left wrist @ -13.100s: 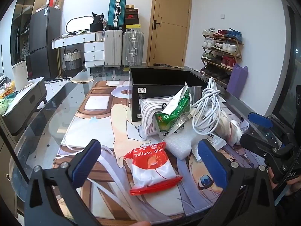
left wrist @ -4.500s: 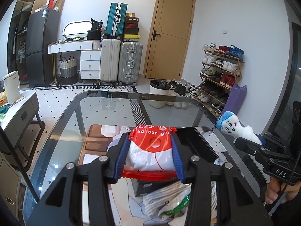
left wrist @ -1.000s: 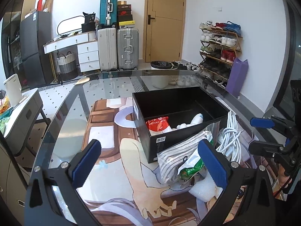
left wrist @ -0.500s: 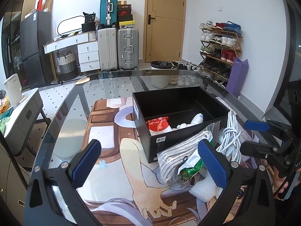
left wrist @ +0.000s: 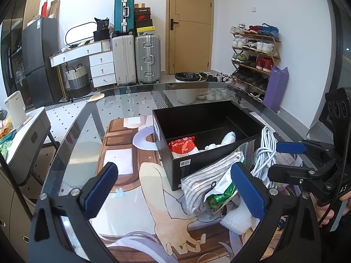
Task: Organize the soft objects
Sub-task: 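Grasp the coiled white cable with the right gripper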
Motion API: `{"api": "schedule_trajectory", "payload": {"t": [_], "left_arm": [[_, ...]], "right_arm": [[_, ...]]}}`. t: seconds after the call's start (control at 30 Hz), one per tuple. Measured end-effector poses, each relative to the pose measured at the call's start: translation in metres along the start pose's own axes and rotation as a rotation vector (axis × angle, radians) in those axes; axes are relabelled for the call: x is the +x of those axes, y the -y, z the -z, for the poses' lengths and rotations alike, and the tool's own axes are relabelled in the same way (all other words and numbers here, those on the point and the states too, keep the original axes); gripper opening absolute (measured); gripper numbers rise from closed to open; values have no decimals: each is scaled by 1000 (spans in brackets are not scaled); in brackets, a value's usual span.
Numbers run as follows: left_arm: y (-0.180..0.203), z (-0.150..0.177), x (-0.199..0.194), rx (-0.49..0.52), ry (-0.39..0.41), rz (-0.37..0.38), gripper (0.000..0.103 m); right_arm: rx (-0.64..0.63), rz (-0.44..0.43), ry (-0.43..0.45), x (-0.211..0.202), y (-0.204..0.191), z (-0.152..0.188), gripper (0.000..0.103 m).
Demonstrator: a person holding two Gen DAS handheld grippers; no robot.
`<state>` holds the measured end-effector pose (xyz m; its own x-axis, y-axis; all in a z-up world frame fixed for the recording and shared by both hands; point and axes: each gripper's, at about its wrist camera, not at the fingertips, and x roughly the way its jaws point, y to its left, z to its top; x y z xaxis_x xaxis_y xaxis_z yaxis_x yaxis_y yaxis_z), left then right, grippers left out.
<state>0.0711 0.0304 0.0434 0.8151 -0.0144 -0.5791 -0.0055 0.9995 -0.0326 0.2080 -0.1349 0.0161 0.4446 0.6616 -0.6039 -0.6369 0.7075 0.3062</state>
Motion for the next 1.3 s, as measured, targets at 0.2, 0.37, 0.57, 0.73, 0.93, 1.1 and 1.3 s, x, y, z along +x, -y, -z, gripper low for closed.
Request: {"api": "schedule_trajectory", "payload": {"t": [0.2,0.37,0.57,0.73,0.93,1.1,1.3], "left_arm": [[3,-1,-2,6,-1,3,103],[4,-1,-2,9,0,5,103],[5,-1,-2,11,-1,11,103],[5,-1,-2,12,0,12,103],[6,-1,-3,10,2,12,103],[6,-1,-3,11,2,12,103],[5,-2,-2,18,-1,13,103]], "right_arm": [[3,-21,-10,8,-1,1,94],[12,-58,-14,14,-2,1,86],[8,-115,-13,14,-3,3,69],[-4,-156,3,12,-6,4,50],[15,-186,22,7,-2,7,38],[8,-181,31,4,-2,6,32],[-7,-147,23,5,-9,7,35]]}}
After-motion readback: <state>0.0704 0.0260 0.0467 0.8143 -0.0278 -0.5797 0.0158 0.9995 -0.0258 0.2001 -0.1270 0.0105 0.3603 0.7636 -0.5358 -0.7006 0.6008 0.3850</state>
